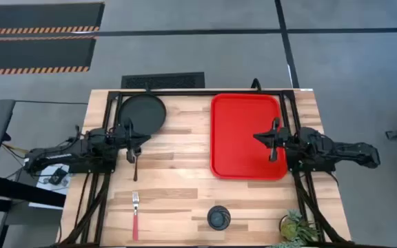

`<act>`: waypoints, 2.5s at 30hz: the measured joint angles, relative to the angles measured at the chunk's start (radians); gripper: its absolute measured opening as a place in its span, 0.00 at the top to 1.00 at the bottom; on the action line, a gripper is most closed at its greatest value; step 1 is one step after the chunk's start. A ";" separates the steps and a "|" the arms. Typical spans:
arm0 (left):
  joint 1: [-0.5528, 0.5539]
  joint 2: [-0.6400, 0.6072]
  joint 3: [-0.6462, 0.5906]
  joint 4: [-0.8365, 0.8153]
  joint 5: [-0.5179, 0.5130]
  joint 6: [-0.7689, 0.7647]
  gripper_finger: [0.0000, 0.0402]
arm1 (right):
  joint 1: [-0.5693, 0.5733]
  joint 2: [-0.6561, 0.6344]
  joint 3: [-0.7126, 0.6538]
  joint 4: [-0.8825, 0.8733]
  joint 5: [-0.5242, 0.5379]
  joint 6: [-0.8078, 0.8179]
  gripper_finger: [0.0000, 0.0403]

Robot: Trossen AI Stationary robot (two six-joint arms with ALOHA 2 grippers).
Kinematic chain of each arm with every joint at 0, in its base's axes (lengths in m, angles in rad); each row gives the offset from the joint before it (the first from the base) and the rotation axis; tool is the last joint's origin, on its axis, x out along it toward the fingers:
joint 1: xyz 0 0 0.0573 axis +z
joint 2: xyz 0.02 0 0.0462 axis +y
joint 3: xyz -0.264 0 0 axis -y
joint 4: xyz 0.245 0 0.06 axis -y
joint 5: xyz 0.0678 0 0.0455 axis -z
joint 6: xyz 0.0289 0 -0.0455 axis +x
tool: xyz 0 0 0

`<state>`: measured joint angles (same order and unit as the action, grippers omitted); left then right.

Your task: Pick and place plate/cup/fork/spoon on tray

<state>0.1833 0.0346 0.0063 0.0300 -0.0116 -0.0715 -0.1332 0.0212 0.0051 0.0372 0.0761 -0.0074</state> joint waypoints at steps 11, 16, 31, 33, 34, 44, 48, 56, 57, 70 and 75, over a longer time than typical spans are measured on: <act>0.000 0.000 0.000 0.000 0.000 0.000 1.00 | 0.000 0.000 0.000 0.000 0.000 0.000 0.91; 0.000 0.000 0.000 0.000 0.000 0.000 1.00 | 0.000 0.000 0.000 0.000 0.000 0.000 0.91; 0.000 0.000 0.000 0.000 0.000 0.000 1.00 | 0.000 0.000 0.000 0.000 0.000 0.000 0.91; 0.000 0.000 0.000 0.000 0.000 0.000 1.00 | 0.000 0.000 0.000 0.000 0.000 0.000 0.91; 0.000 0.000 0.000 0.000 0.000 0.000 1.00 | 0.000 0.000 0.000 0.000 0.000 0.000 0.91; 0.000 0.000 0.000 0.016 0.000 -0.003 1.00 | 0.000 0.000 0.000 0.000 0.000 0.000 0.91; 0.000 0.000 0.000 0.001 0.000 -0.059 1.00 | 0.000 0.000 0.000 0.000 0.000 0.000 0.91; 0.000 0.000 0.000 0.001 0.002 -0.152 1.00 | 0.000 0.000 0.000 0.000 0.000 0.000 0.91; 0.000 0.000 0.000 0.004 0.000 -0.160 1.00 | 0.000 0.000 0.000 0.000 0.000 0.000 0.91; 0.008 0.132 0.101 0.128 -0.011 -0.186 1.00 | 0.000 0.000 0.000 0.000 0.000 0.000 0.91; 0.008 0.319 0.195 0.122 0.016 -0.220 1.00 | 0.000 0.000 0.000 0.000 0.000 0.000 0.91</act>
<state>0.1910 0.3539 0.2014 0.1521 0.0043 -0.2911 -0.1332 0.0212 0.0049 0.0372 0.0761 -0.0074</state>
